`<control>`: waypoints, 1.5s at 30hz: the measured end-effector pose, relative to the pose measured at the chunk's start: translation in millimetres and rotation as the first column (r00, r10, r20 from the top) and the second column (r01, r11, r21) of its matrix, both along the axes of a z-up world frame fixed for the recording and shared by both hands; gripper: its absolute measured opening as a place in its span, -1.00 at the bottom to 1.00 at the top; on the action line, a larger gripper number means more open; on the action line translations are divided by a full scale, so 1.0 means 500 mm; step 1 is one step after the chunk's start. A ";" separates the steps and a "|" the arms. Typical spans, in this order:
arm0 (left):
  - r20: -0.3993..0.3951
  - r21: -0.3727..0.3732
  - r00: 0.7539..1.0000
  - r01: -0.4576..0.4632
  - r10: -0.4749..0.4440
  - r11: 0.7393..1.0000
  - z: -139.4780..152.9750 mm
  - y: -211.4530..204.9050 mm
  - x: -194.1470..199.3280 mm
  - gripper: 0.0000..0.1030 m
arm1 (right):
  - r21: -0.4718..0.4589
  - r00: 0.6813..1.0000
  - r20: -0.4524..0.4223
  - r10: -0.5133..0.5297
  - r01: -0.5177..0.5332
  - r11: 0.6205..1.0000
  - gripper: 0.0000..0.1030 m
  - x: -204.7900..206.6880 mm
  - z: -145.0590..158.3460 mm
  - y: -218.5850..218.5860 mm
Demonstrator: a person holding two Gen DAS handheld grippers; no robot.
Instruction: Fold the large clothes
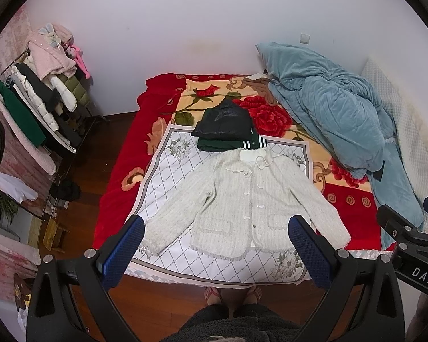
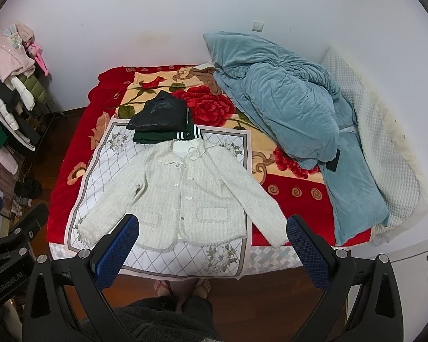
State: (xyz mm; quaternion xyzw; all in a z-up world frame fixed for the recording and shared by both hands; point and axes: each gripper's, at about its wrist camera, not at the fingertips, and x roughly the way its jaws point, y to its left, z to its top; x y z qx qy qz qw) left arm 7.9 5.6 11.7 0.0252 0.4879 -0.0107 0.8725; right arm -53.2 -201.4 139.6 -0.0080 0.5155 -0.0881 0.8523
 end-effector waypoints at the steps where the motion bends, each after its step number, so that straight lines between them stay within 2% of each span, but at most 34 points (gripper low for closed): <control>1: 0.001 -0.001 1.000 0.000 0.000 1.000 0.001 0.000 0.002 0.99 | 0.001 1.000 0.001 -0.001 0.001 1.000 1.00 0.003 0.003 0.000; 18: 0.023 -0.018 1.000 0.003 -0.003 1.000 0.012 0.025 -0.002 0.99 | 0.000 1.000 0.007 -0.002 0.002 1.000 1.00 0.001 0.002 0.001; 22: 0.045 -0.015 0.999 -0.001 0.002 1.000 0.003 0.028 0.002 0.99 | 0.002 1.000 0.000 -0.017 0.017 1.000 1.00 0.012 0.002 -0.002; 26: 0.087 0.037 0.996 -0.016 0.013 0.999 -0.043 0.032 0.036 1.00 | 0.022 0.998 -0.015 -0.060 0.060 0.998 1.00 0.042 -0.027 -0.020; 29: 0.107 0.076 0.994 -0.027 0.019 0.997 -0.104 0.037 0.076 1.00 | 0.079 0.991 -0.042 -0.125 0.128 0.989 1.00 0.066 -0.089 -0.060; 32: 0.099 0.130 0.995 -0.026 0.013 0.991 -0.171 0.041 0.107 1.00 | 0.138 0.969 -0.084 -0.232 0.242 0.961 0.99 0.073 -0.184 -0.132; 34: 0.077 0.171 0.997 -0.027 0.014 0.985 -0.225 0.036 0.134 1.00 | 0.132 0.944 -0.112 -0.309 0.322 0.937 0.67 0.072 -0.258 -0.185; 35: 0.055 0.192 0.998 -0.026 0.016 0.981 -0.259 0.030 0.152 1.00 | 0.141 0.933 -0.131 -0.335 0.352 0.925 0.28 0.073 -0.291 -0.208; 36: 0.043 0.204 0.999 -0.026 0.017 0.979 -0.285 0.026 0.160 1.00 | 0.161 0.920 -0.153 -0.360 0.383 0.910 0.10 0.075 -0.325 -0.233; 38: 0.003 0.239 1.000 -0.027 0.027 0.971 -0.346 0.014 0.185 1.00 | 0.216 0.874 -0.227 -0.429 0.475 0.853 0.10 0.086 -0.426 -0.304; 39: -0.009 0.247 1.000 -0.027 0.030 0.969 -0.367 0.009 0.191 1.00 | 0.228 0.860 -0.249 -0.445 0.499 0.836 0.10 0.082 -0.461 -0.325; 44: -0.103 0.320 0.991 -0.053 0.090 0.946 -0.506 -0.024 0.236 1.00 | 0.332 0.761 -0.413 -0.500 0.638 0.695 0.12 0.082 -0.757 -0.476; 45: -0.120 0.343 0.987 -0.060 0.107 0.937 -0.532 -0.034 0.243 1.00 | 0.358 0.737 -0.450 -0.504 0.666 0.655 0.12 0.083 -0.826 -0.505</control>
